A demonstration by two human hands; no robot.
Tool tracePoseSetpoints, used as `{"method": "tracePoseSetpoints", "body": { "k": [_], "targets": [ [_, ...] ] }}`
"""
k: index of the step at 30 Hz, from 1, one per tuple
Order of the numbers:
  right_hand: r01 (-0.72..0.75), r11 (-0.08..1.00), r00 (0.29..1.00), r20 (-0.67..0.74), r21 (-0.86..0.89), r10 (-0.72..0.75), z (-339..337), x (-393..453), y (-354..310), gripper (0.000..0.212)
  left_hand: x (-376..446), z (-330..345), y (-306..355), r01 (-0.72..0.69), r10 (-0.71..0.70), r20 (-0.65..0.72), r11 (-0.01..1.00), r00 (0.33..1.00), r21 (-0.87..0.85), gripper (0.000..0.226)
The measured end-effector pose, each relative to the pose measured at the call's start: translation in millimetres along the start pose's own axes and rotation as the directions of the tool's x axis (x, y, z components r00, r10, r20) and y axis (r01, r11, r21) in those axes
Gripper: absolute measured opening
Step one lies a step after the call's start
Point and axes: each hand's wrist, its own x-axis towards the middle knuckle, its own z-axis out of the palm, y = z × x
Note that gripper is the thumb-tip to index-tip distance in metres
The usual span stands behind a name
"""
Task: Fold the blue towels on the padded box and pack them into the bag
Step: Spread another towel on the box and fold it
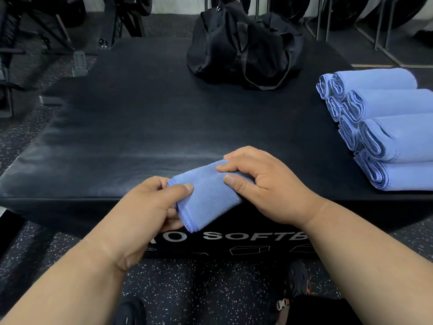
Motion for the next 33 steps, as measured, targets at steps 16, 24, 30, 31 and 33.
{"method": "tracePoseSetpoints", "body": {
  "k": [16, 24, 30, 31, 33],
  "targets": [
    [-0.286, 0.817, 0.945, 0.005, 0.501, 0.328, -34, -14, 1, 0.066, 9, 29, 4, -0.209, 0.224, 0.02, 0.933, 0.974, -0.293, 0.027],
    [-0.239, 0.708, 0.949, 0.006, 0.665, 0.314, -40, -23, 16, 0.064, 13, 39, 7, -0.207, 0.2, -0.053, 0.952, 0.978, -0.226, 0.045],
    [-0.124, 0.491, 0.91, -0.098, 0.863, 0.402, -53, -36, 19, 0.046, -4, 79, 12, -0.212, 0.241, 0.066, 0.931, 0.968, -0.297, 0.057],
    [-0.1, 0.469, 0.909, -0.112, 0.877, 0.402, -58, -39, 20, 0.045, -7, 87, 14, -0.203, 0.239, 0.096, 0.935, 0.966, -0.29, 0.062],
    [-0.046, 0.47, 0.901, -0.166, 0.882, 0.4, -70, -44, 19, 0.043, -8, 101, 18, -0.259, 0.284, 0.084, 0.939, 0.955, -0.226, 0.058]
  ]
}}
